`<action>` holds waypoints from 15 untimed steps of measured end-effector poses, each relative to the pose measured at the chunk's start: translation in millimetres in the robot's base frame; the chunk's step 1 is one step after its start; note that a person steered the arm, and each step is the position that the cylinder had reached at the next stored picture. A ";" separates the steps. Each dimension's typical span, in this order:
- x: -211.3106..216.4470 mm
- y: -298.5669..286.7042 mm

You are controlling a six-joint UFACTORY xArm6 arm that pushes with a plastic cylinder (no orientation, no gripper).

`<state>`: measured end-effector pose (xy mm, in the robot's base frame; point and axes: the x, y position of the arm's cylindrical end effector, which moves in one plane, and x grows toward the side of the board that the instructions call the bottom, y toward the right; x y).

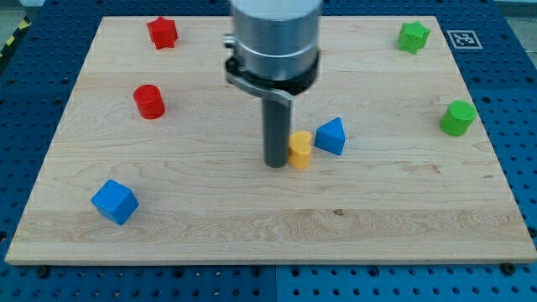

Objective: Slide the heart to the bottom center of the board

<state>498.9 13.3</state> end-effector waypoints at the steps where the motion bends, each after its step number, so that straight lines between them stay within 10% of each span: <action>1: 0.0 -32.1; 4: -59.1 -28.4; 7: 16.2 -14.6; 10: -79.4 -4.1; 13: 31.6 4.8; 15: 16.4 -9.2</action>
<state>515.4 4.1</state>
